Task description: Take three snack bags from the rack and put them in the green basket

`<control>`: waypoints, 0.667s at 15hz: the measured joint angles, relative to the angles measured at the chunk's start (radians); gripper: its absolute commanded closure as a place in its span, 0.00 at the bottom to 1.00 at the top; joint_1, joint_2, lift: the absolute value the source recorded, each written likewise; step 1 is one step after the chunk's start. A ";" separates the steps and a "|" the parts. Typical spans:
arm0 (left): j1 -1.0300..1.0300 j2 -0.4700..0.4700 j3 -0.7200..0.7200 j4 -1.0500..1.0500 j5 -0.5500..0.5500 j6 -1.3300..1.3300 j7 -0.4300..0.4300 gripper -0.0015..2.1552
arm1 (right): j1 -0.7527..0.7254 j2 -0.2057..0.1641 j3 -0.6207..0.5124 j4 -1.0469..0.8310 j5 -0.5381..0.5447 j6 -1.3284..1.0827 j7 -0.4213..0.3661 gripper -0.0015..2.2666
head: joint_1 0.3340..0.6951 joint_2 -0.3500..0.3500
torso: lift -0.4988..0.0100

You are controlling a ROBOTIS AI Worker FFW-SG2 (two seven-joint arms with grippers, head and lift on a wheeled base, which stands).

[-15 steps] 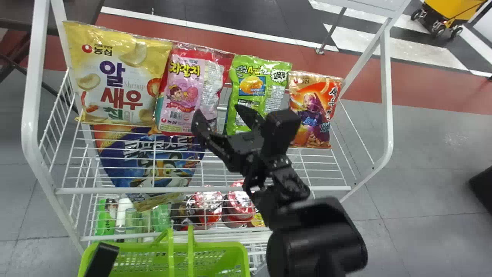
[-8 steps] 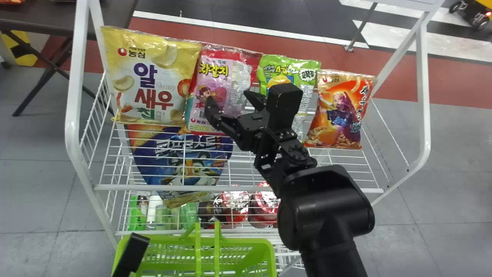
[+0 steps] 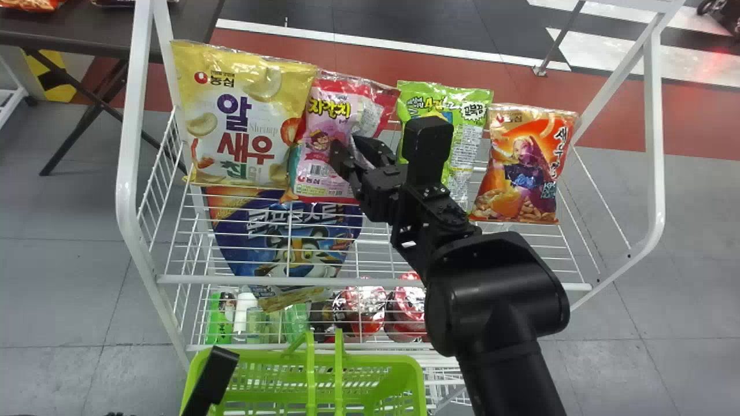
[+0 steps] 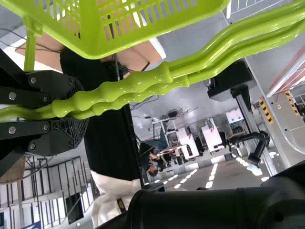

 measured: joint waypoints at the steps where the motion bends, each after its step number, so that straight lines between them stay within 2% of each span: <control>1: 0.000 -0.001 0.000 0.000 -0.001 0.002 0.000 0.81 | 0.008 0.000 -0.001 -0.008 0.003 0.006 -0.003 0.88 | 1.00 0.19 | 0.95; 10: 0.003 -0.008 -0.011 -0.007 -0.015 0.018 0.000 0.81 | 0.061 0.000 -0.049 -0.079 -0.017 0.010 0.003 0.88 | 1.00 0.12 | 0.95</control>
